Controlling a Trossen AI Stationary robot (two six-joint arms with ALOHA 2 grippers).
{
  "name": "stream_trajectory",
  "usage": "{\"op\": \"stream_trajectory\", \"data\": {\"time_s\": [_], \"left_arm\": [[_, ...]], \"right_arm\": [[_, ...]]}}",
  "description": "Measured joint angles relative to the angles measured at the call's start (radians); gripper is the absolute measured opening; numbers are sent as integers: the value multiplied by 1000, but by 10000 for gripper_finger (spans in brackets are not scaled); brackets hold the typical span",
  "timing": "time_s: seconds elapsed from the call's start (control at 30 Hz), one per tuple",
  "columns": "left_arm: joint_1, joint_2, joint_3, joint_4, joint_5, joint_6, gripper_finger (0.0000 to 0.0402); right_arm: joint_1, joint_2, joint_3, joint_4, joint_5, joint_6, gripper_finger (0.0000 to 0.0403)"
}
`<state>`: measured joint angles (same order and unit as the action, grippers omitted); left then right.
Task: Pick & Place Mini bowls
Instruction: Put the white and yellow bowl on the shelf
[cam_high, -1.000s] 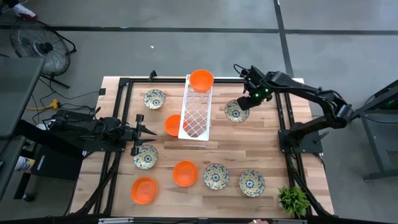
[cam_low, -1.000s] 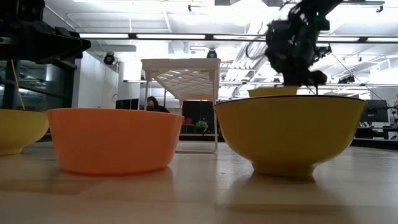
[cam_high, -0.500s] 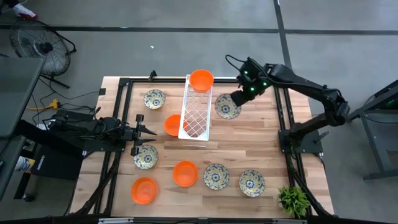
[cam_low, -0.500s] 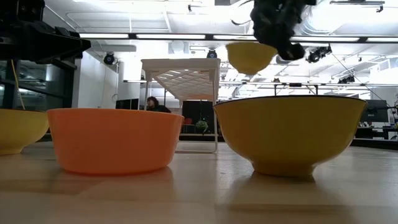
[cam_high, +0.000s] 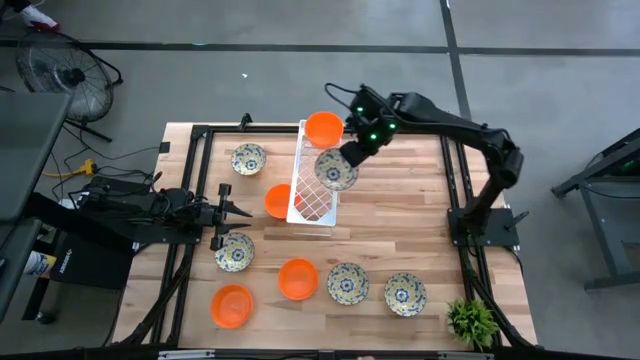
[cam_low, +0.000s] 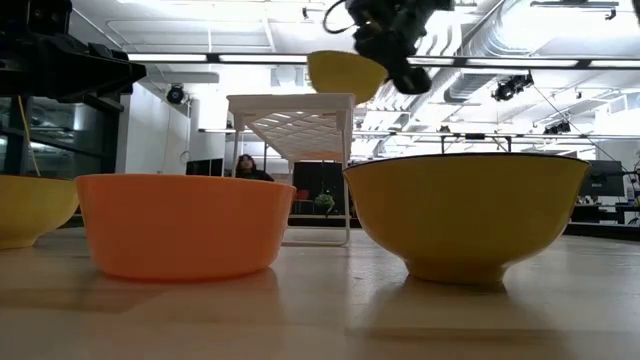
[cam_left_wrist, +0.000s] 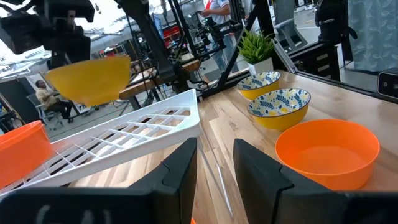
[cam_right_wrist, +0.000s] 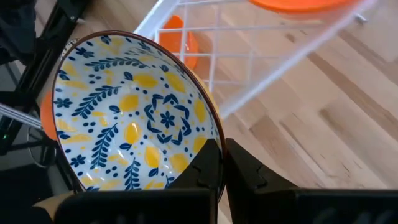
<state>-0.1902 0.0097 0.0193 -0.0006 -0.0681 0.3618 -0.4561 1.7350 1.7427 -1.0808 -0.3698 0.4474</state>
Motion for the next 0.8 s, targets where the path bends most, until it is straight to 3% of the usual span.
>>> {"op": "stream_trajectory", "data": {"time_s": [0.37,0.8], "left_arm": [[0,0,0,0,0,0,101],[0,0,0,0,0,0,101]], "right_arm": [[71,170,164,-27,-46,24,0],[98,204,153,-33,14,76,0]]}}
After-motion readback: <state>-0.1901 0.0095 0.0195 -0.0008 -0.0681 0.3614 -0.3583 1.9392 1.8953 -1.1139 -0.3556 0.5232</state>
